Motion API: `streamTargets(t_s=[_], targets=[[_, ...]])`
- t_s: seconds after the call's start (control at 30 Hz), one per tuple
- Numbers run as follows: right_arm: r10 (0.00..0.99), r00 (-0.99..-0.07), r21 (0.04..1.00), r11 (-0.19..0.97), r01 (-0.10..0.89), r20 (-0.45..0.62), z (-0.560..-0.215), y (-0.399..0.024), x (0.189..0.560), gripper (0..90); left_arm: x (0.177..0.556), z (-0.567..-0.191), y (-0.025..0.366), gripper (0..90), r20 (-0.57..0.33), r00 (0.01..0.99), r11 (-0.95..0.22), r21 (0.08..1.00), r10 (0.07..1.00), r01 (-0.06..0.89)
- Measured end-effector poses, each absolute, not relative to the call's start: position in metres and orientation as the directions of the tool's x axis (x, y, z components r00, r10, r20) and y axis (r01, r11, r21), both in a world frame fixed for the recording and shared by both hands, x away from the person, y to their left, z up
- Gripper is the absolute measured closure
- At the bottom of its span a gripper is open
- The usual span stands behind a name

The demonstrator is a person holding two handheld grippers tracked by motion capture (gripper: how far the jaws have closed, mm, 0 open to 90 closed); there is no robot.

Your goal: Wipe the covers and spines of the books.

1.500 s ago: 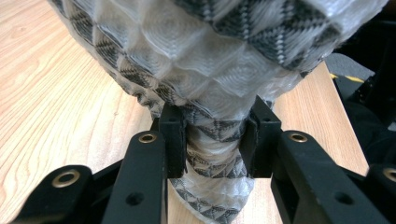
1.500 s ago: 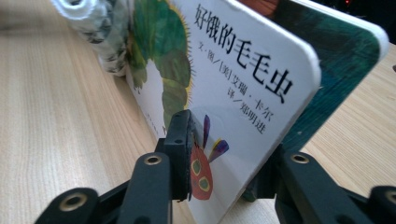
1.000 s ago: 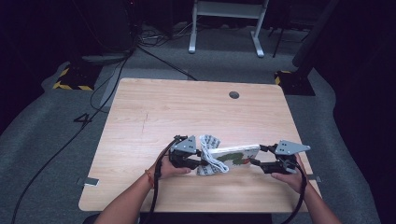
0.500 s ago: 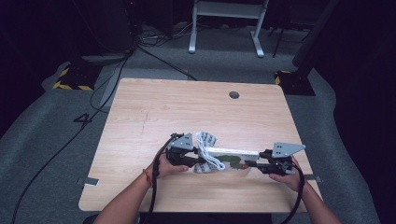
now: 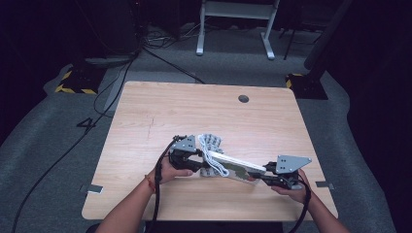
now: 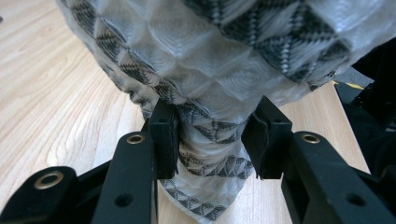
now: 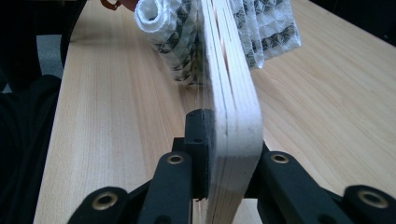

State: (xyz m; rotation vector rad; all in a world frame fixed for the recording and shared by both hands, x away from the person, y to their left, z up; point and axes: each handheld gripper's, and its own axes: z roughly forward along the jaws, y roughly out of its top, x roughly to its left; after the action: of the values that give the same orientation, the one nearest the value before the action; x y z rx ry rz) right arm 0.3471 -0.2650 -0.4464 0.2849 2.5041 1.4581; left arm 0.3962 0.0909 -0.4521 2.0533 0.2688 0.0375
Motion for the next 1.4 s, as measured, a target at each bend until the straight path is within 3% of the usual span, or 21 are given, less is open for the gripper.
streamTargets(t_s=[0.3,0.43,0.63,1.03,1.4], targets=[[0.302,-0.941,0.878,0.479,0.01,-0.154,-0.434,-0.268,0.337,79.3,0.395,-0.437,0.098,59.9,-0.086,0.974,-0.398,0.902,0.21,0.166],[0.324,-0.929,0.87,0.493,0.007,-0.177,-0.433,-0.271,0.336,79.3,0.396,-0.429,0.11,67.0,-0.1,0.964,-0.328,0.927,0.247,0.18],[0.318,-0.926,0.85,0.527,-0.007,-0.204,-0.435,-0.264,0.333,79.3,0.39,-0.416,0.108,79.4,-0.082,0.959,-0.339,0.924,0.273,0.176],[0.306,-0.907,0.833,0.547,-0.081,-0.289,-0.424,-0.253,0.324,79.3,0.4,-0.374,0.074,81.0,-0.042,0.952,-0.503,0.841,0.304,0.197],[0.254,-0.893,0.796,0.582,-0.166,-0.372,-0.418,-0.244,0.316,79.3,0.409,-0.372,0.037,80.9,-0.003,0.984,-0.671,0.731,0.176,0.122]])
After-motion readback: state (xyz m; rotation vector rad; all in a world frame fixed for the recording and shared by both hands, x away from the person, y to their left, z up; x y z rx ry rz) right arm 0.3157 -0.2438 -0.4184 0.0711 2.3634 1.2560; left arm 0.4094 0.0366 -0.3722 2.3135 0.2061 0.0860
